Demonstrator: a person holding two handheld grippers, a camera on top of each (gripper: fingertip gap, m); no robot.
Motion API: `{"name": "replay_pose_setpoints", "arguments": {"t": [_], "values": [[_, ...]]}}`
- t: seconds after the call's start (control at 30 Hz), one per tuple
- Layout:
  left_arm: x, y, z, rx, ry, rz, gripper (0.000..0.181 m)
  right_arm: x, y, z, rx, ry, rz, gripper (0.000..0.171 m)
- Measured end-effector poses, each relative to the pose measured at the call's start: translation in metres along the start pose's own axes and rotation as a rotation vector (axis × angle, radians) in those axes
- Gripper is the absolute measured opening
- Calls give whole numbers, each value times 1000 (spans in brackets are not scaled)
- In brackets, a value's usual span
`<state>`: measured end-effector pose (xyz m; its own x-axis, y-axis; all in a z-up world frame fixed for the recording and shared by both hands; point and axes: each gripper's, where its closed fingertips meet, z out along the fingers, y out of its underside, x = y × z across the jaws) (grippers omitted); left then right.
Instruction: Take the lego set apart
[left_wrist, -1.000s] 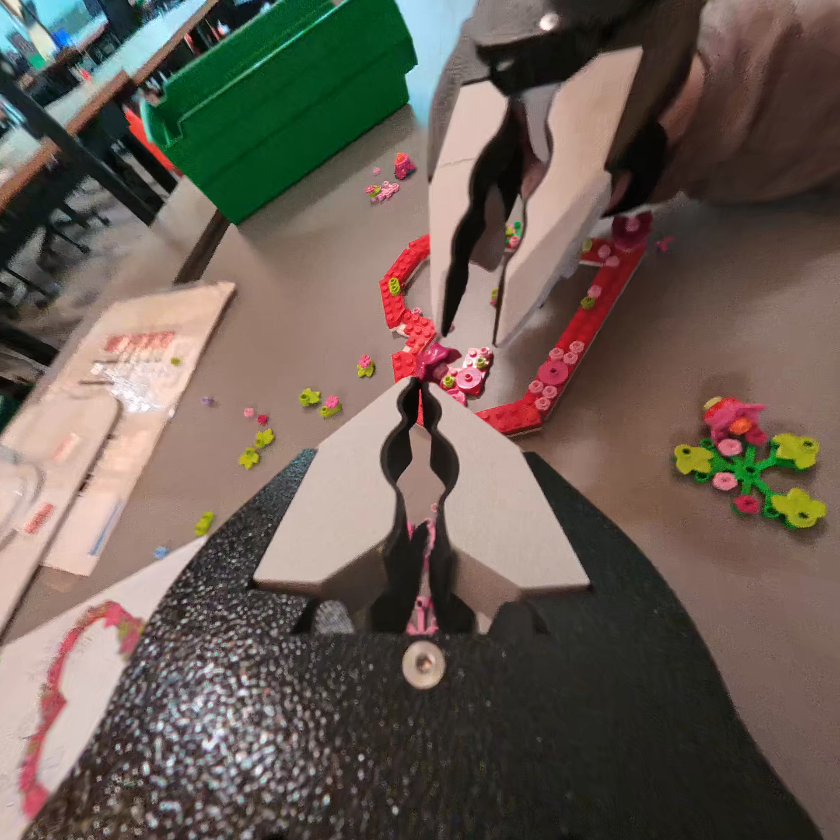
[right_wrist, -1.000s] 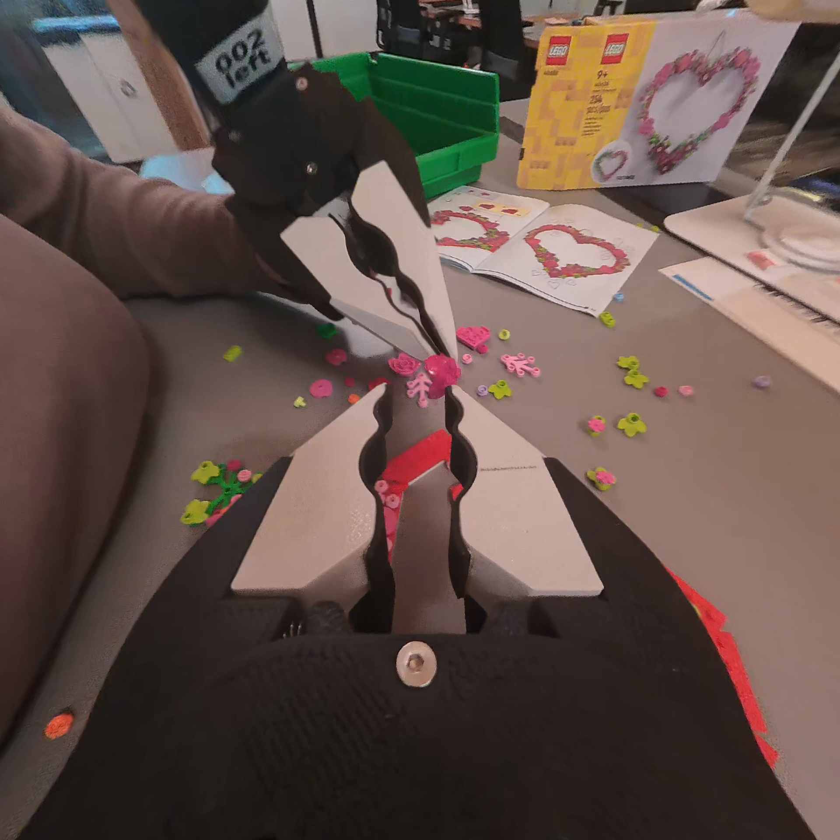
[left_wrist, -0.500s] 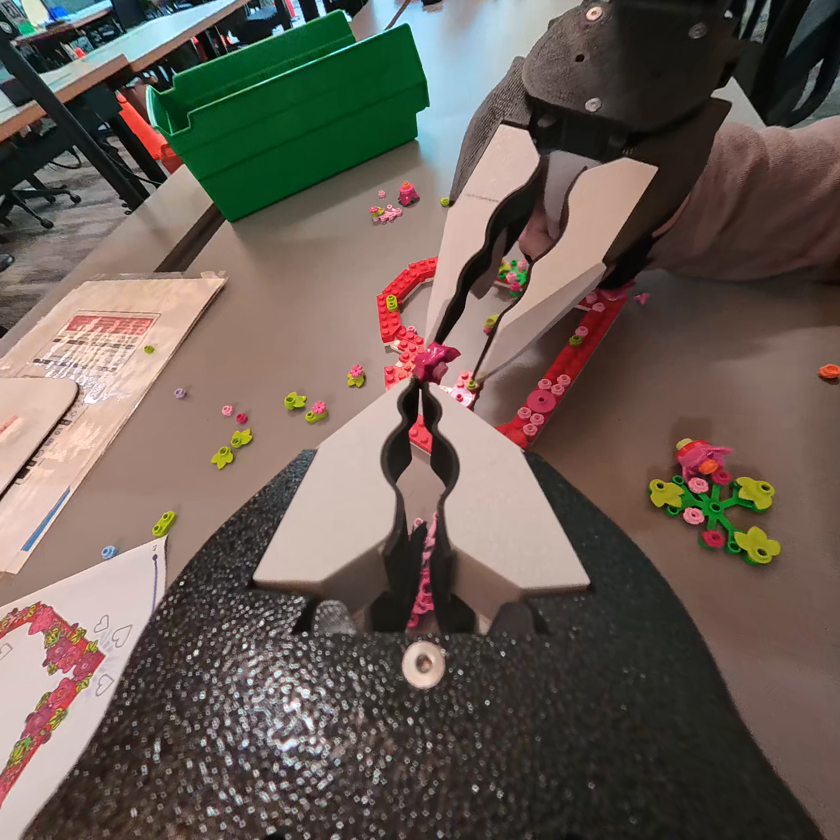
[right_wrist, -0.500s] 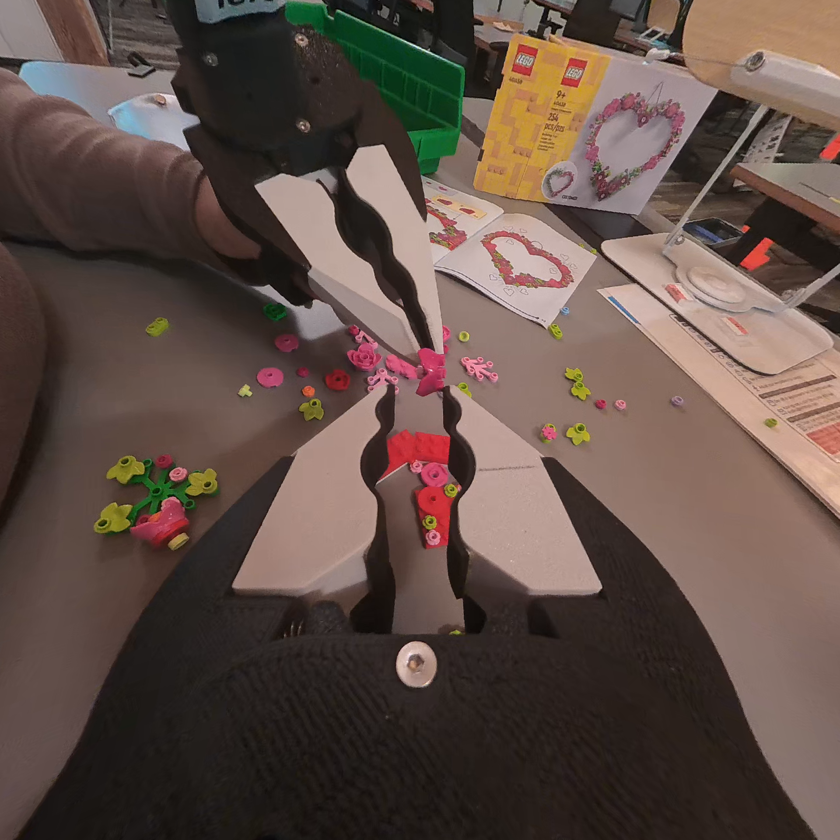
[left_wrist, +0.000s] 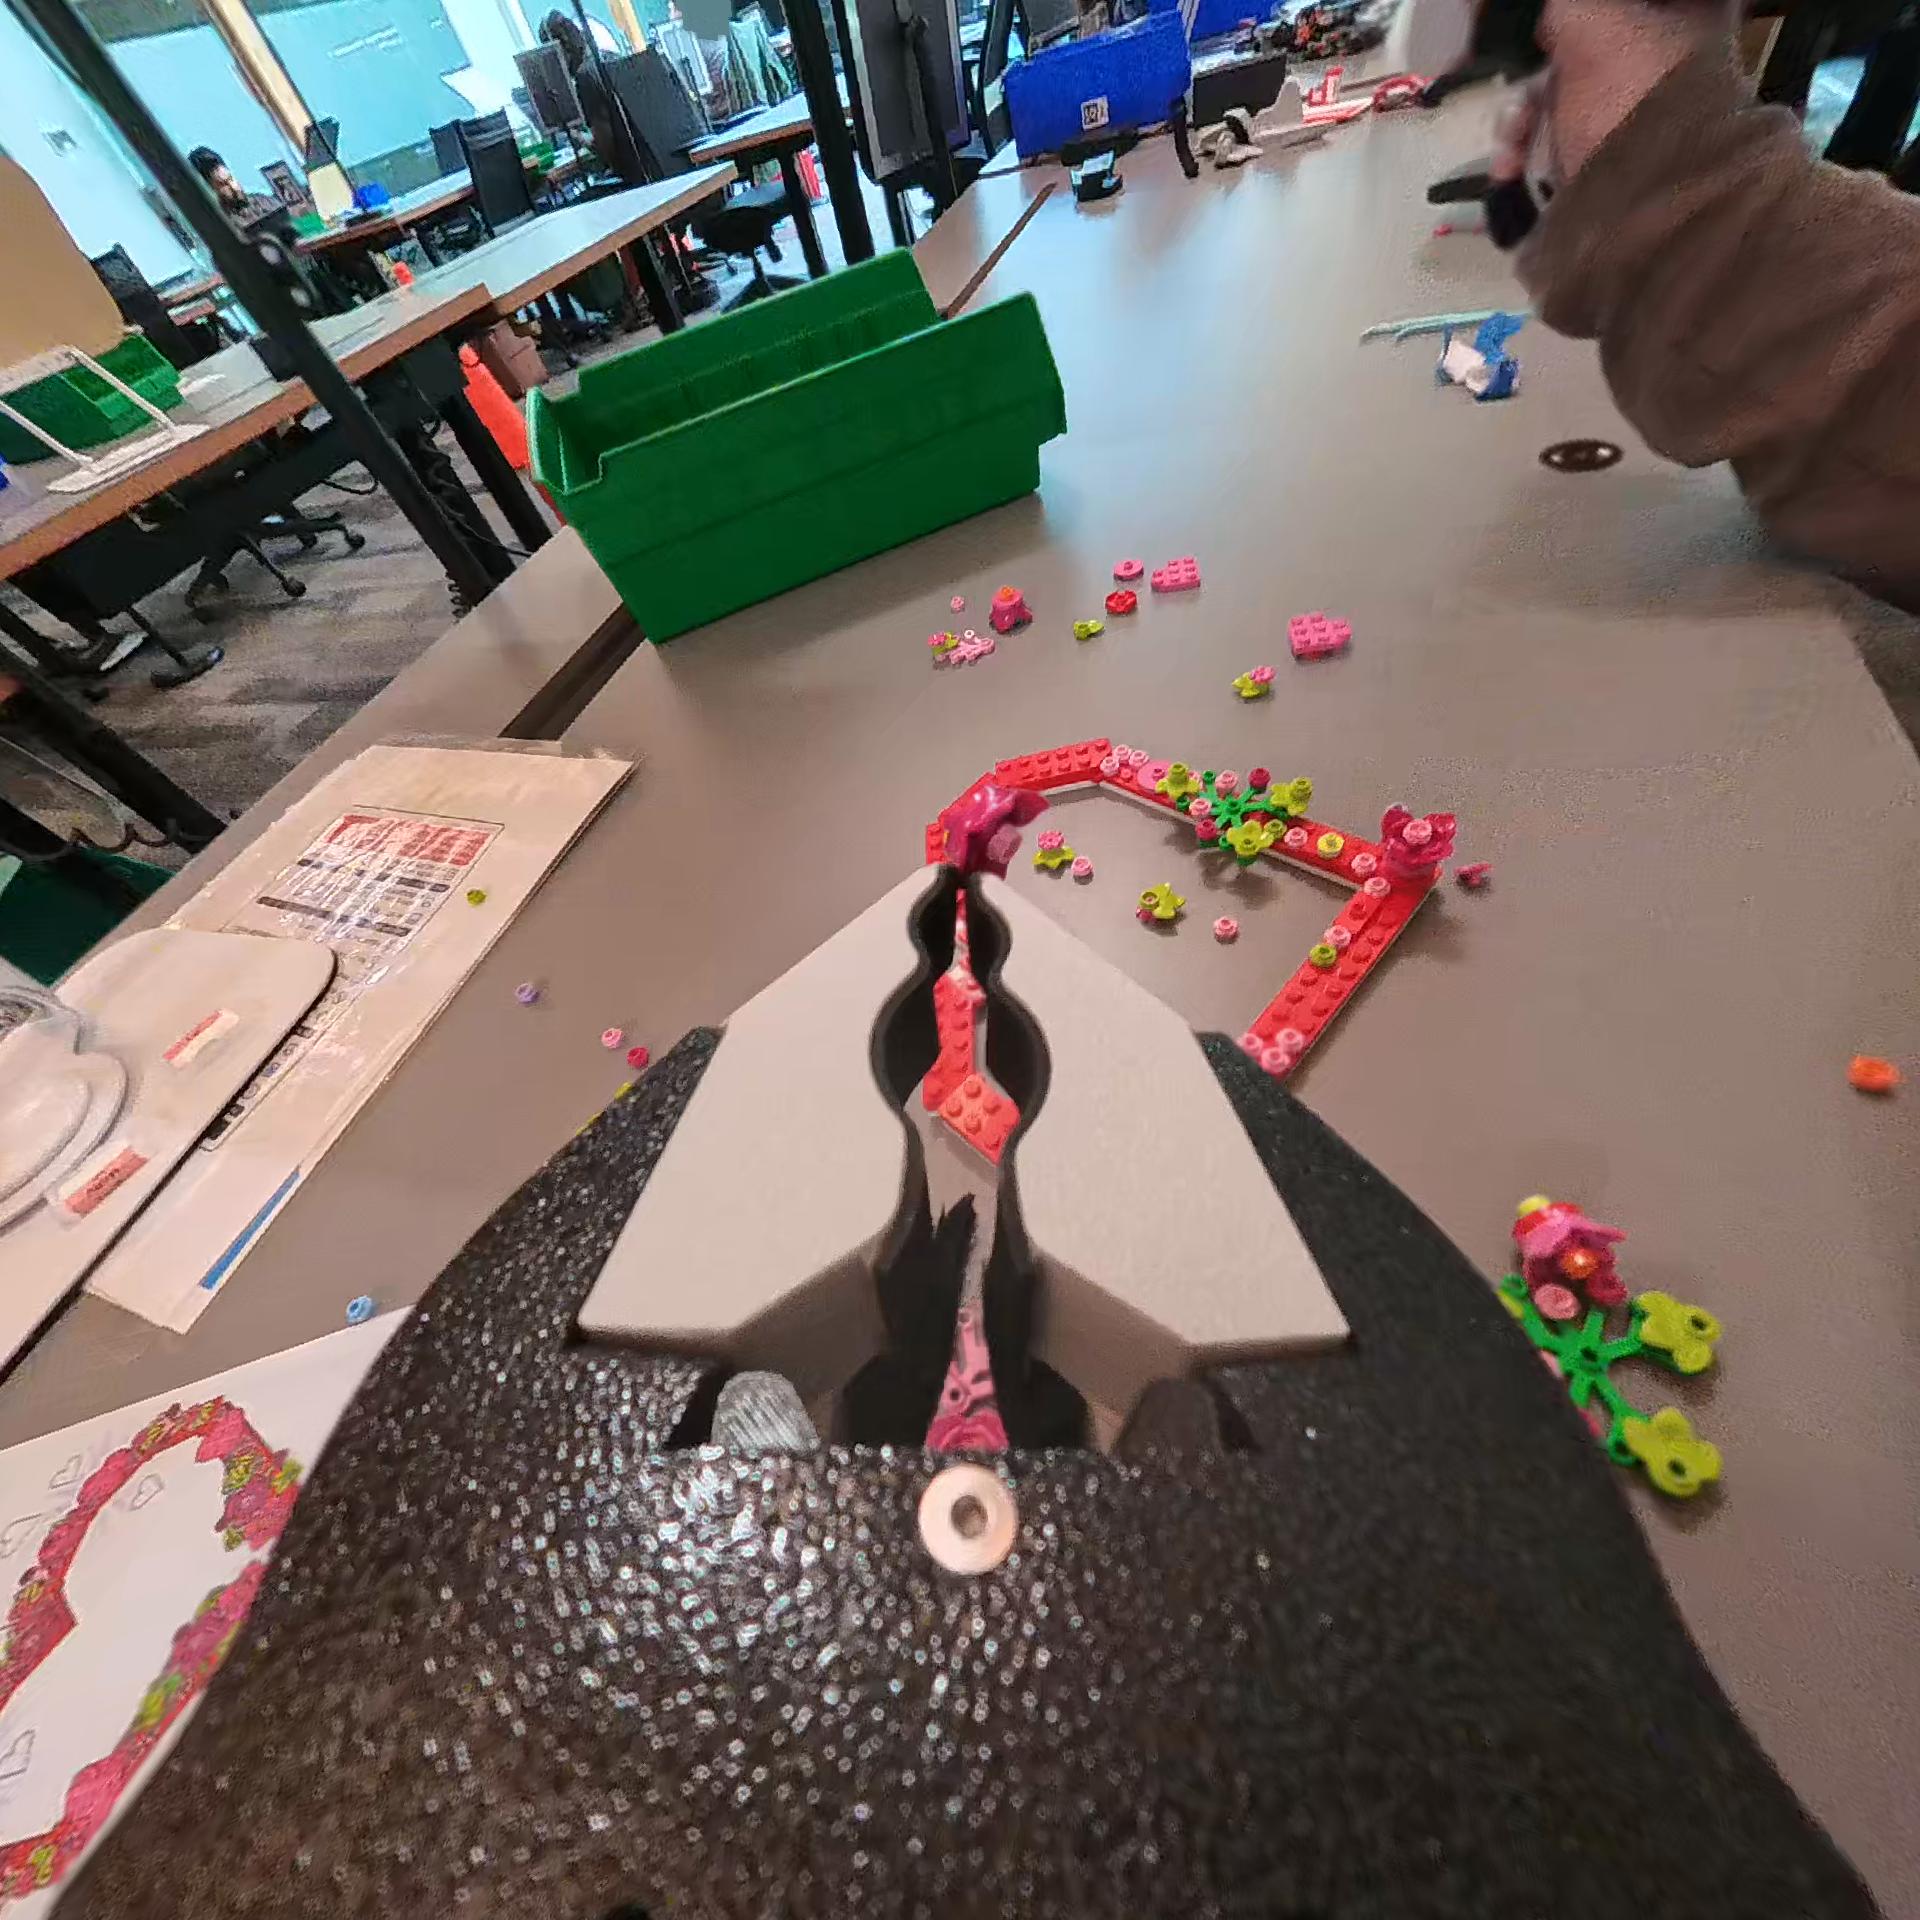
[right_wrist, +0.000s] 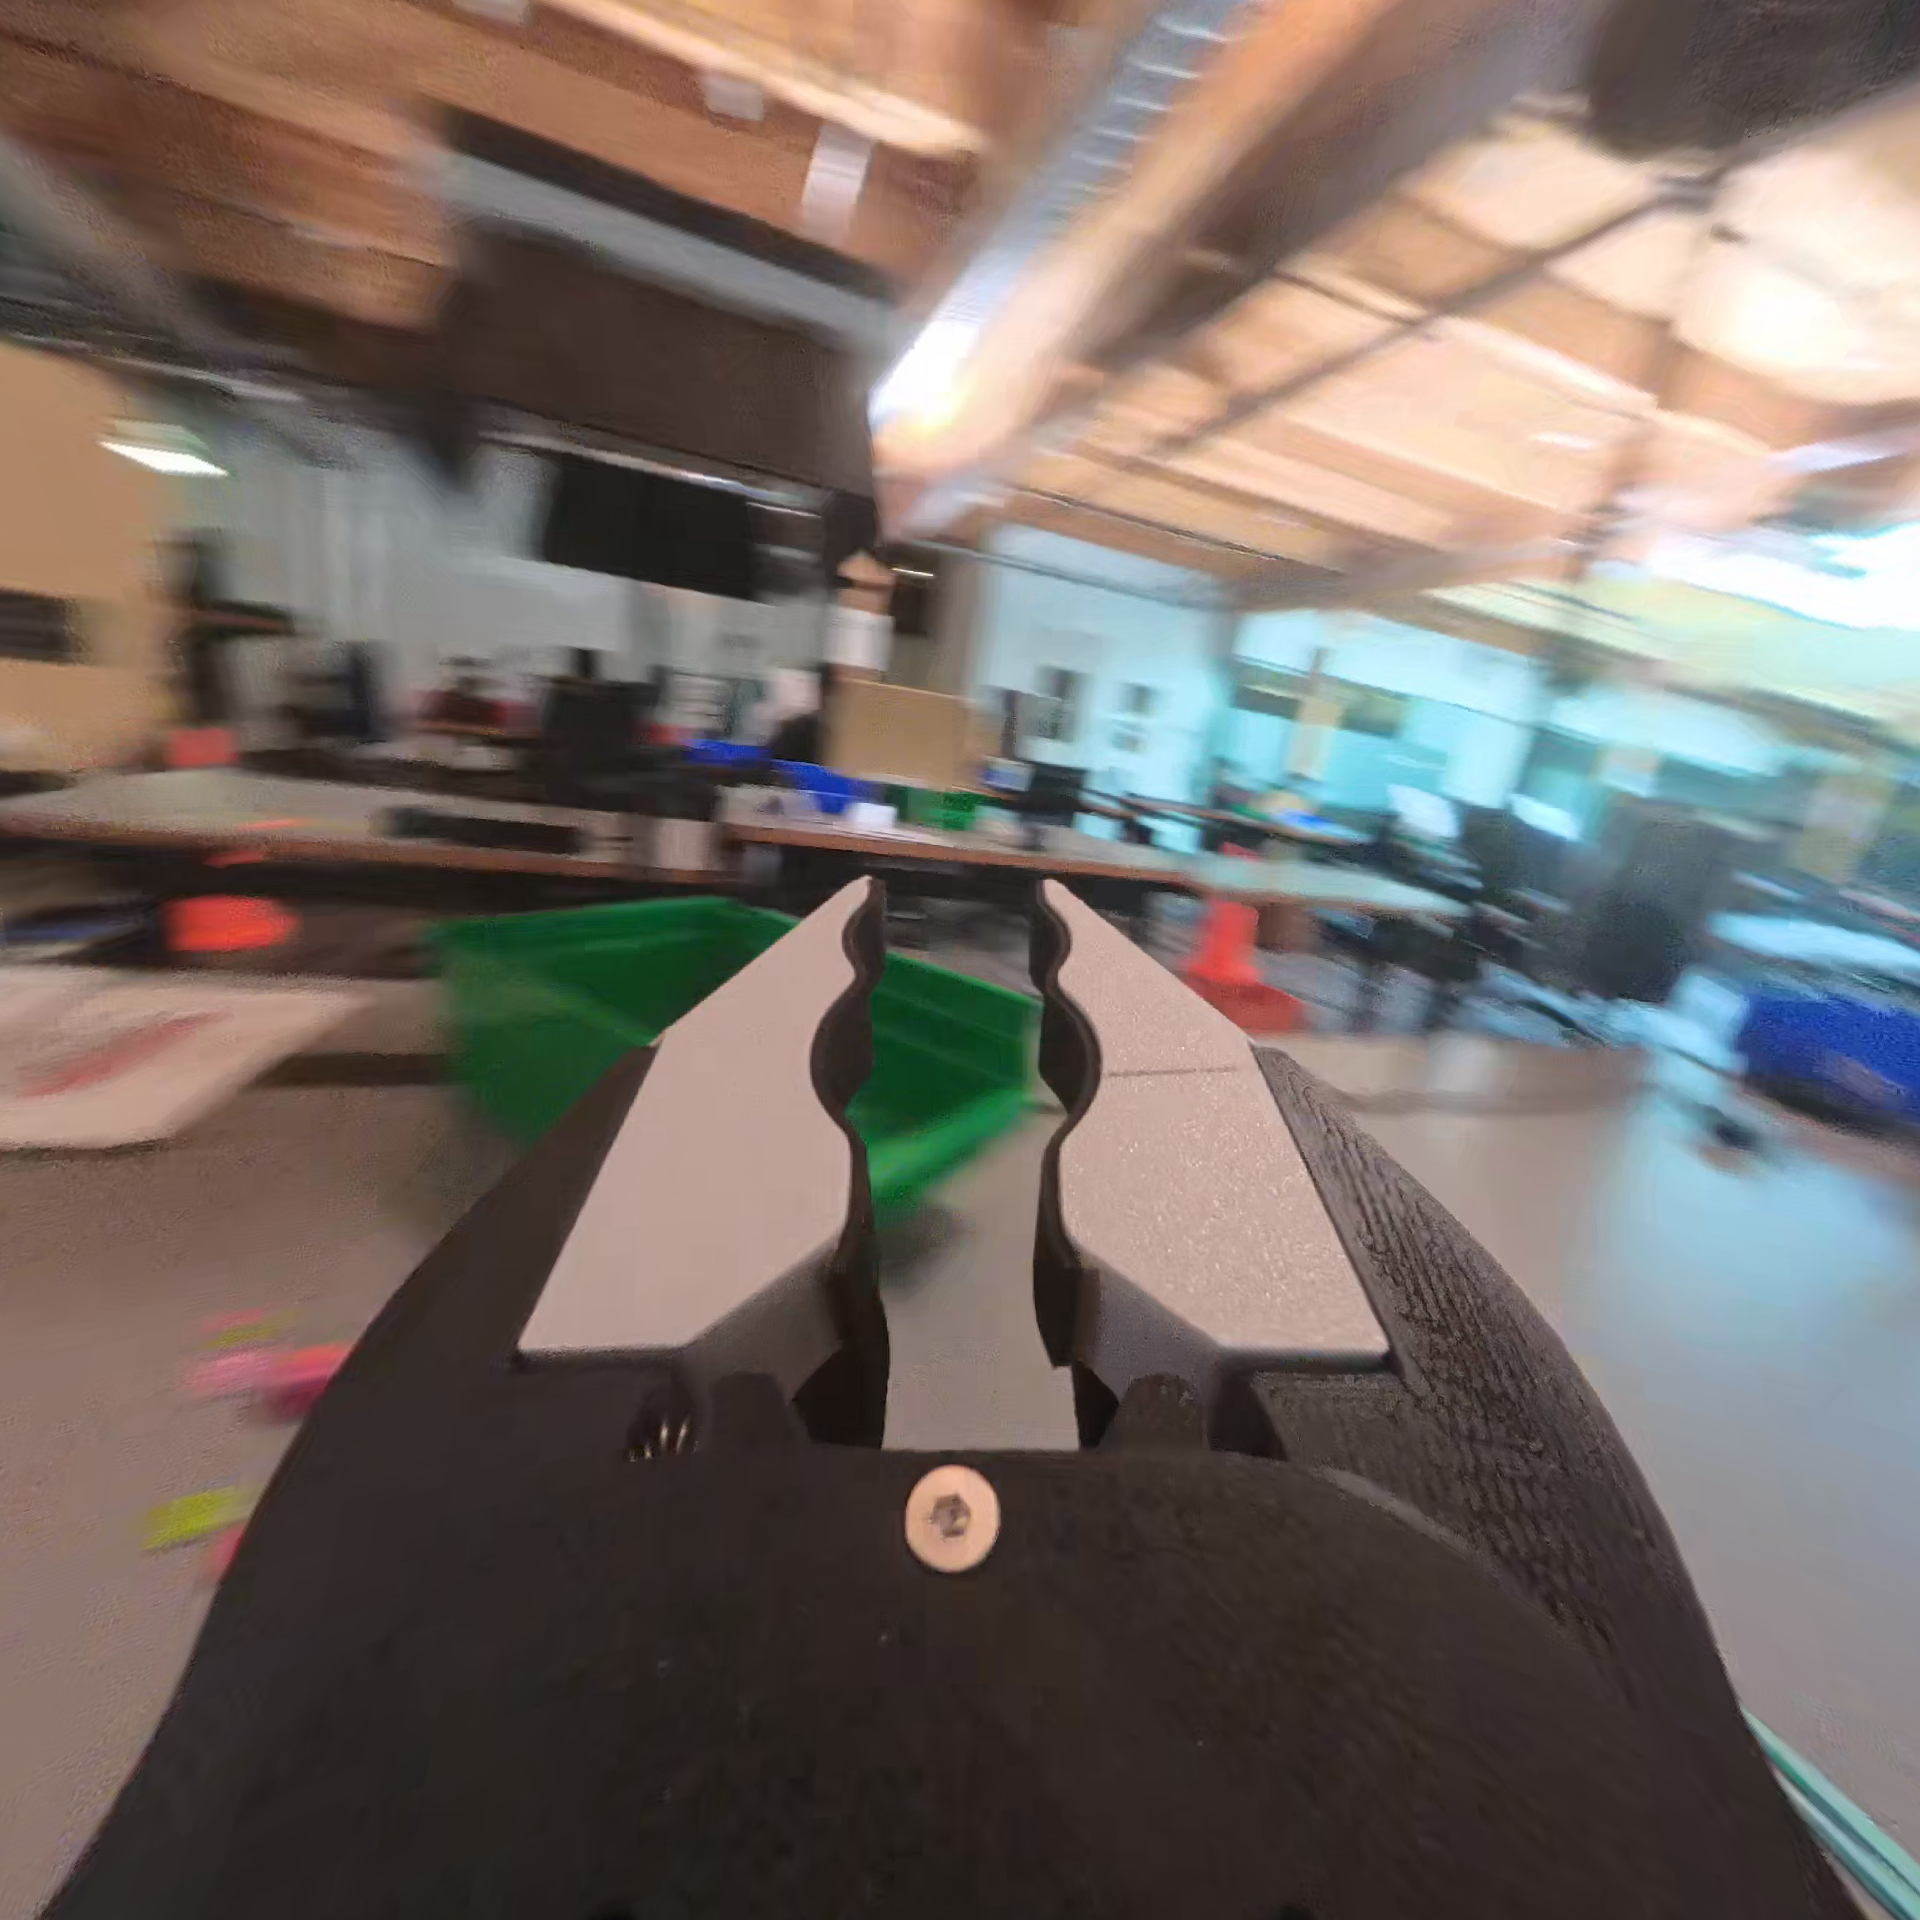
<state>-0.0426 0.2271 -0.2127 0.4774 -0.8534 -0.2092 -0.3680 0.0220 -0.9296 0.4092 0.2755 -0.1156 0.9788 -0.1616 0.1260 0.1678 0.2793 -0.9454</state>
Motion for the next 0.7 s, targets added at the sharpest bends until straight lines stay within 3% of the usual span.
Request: {"name": "replay_pose_setpoints", "arguments": {"t": [0.1, 0.27, 0.37, 0.5, 0.63, 0.7], "values": [[-2, -10, 0, 9, -37, -46, 0, 152, 71, -24, -200, 335, -2, 26], [-17, -26, -6, 42, -164, -134, 0, 303, 186, -52, -589, 440, 163, 35], [-32, -36, -12, 95, -258, -211, 0, 344, 234, -44, -717, 397, 269, 42], [-45, -40, -9, 153, -318, -337, 0, 386, 284, -33, -869, 431, 219, 47], [-52, -46, 6, 196, -344, -421, 0, 429, 303, -23, -973, 484, 122, 45], [-54, -48, 16, 194, -350, -438, 0, 439, 303, -10, -954, 488, 154, 33]]}}
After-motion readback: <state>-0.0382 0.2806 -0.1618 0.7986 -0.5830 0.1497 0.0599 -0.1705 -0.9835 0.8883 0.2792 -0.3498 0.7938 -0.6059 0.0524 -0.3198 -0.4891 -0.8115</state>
